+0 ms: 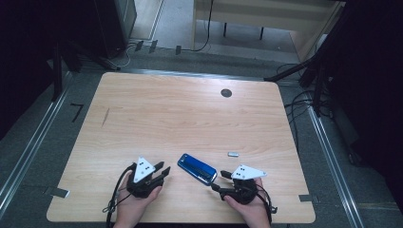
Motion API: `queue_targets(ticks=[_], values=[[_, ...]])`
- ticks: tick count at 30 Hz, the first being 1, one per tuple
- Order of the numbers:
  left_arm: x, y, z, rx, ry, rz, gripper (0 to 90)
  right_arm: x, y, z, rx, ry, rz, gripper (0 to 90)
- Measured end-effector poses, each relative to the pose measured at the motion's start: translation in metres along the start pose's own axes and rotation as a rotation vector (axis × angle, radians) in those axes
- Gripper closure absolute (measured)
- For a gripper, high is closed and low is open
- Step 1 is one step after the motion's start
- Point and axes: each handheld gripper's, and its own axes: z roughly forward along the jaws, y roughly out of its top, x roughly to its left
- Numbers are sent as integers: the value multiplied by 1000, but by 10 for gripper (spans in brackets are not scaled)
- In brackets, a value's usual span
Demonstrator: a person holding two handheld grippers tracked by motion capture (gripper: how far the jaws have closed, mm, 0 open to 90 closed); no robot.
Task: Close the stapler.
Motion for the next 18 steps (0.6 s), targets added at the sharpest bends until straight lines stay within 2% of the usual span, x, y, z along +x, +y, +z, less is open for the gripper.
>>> queue_targets(ticks=[1, 2, 3, 4, 5, 6, 10, 14, 18], values=[[0, 0, 0, 0, 0, 0, 733, 0, 0, 0, 3, 7, -6, 417], [-9, 3, 8, 9, -30, 24, 752, 0, 0, 1, 8, 9, -10, 422], [-9, 3, 8, 9, -30, 24, 776, 0, 0, 1, 8, 9, -10, 422], [-15, 5, 14, 19, -63, 25, 788, 0, 0, 1, 6, 9, -8, 439], [-15, 5, 14, 19, -63, 25, 798, 0, 0, 1, 6, 9, -8, 439], [-19, 7, 19, 12, -106, 16, 799, -1, 0, 1, -4, 14, -3, 443], [-23, 9, 27, -2, -122, 26, 796, -2, -1, 1, -9, 18, -7, 447], [-25, 10, 33, -1, -111, 22, 865, -2, -2, 1, -7, 19, -9, 465], [-33, 12, 40, 6, -124, 63, 900, -1, -3, 1, -15, 22, -9, 492]])
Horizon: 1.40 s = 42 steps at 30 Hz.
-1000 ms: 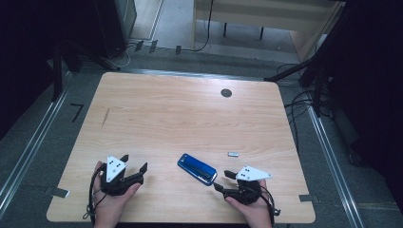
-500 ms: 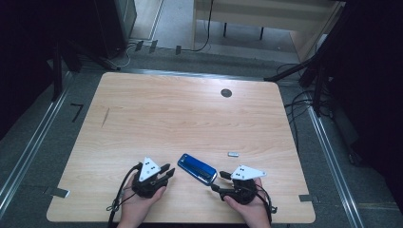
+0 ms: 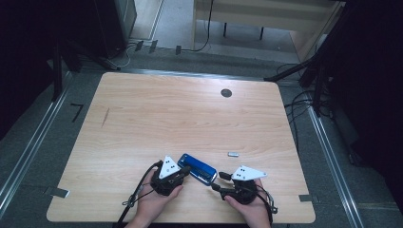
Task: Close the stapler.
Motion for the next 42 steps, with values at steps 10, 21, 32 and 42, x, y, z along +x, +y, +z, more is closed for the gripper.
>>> queue_targets(ticks=[10, 21, 32, 42], values=[[1, 2, 3, 8, -27, -10, 900, 0, -1, 0, 21, 23, 17, 514], [-2, 3, 7, 40, -25, 14, 900, 2, 0, -2, 18, 6, 21, 578], [-5, 6, 11, 48, -36, 29, 900, 0, 2, -3, 22, -38, 56, 763], [-5, 7, 14, 52, -47, 31, 900, 6, 7, 2, 33, -42, 15, 895]])
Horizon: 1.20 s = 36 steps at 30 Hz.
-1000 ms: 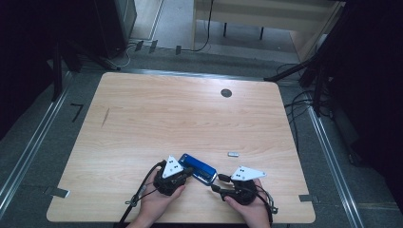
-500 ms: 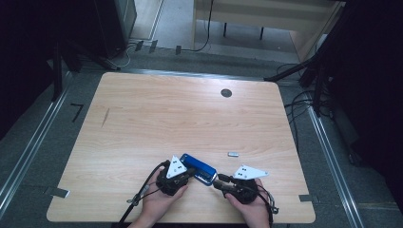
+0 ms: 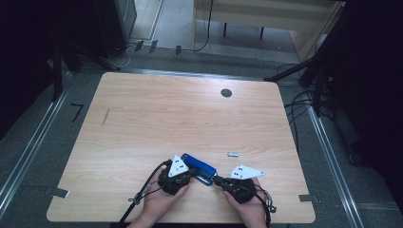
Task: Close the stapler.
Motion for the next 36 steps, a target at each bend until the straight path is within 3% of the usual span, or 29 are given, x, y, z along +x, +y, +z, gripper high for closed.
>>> queue_targets(ticks=[7, 11, 36], values=[[0, 0, 1, 5, -1, -1, 900, 1, 1, -1, -9, -11, -3, 900], [2, 0, 1, 14, -23, -15, 900, 1, 1, -1, -12, -20, -8, 900], [-3, 0, 2, 19, 1, 14, 900, 9, 14, -10, -55, -23, -53, 900]])
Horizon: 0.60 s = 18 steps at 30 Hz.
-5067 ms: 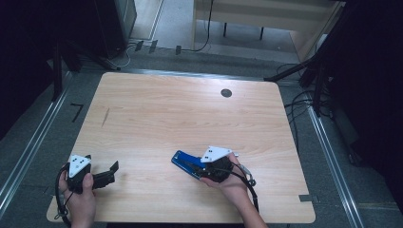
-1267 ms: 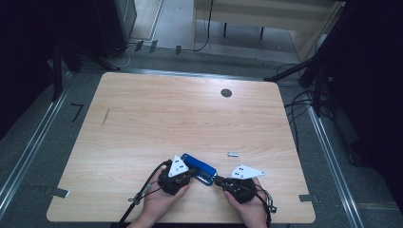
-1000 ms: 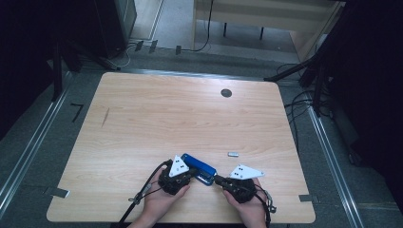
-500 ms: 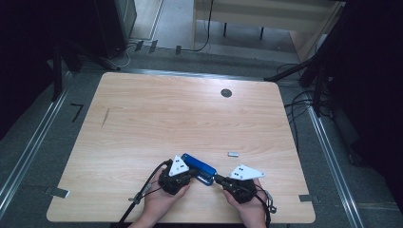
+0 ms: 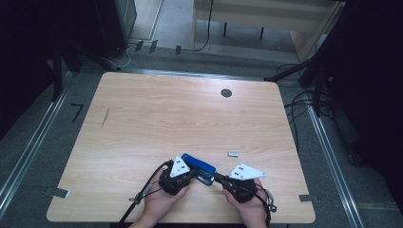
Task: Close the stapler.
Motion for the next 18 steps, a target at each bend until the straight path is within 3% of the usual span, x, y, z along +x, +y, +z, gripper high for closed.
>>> queue_targets(ticks=[18], values=[[-1, 0, 0, 6, 8, 24, 900, 2, 14, -4, -41, -5, -17, 900]])
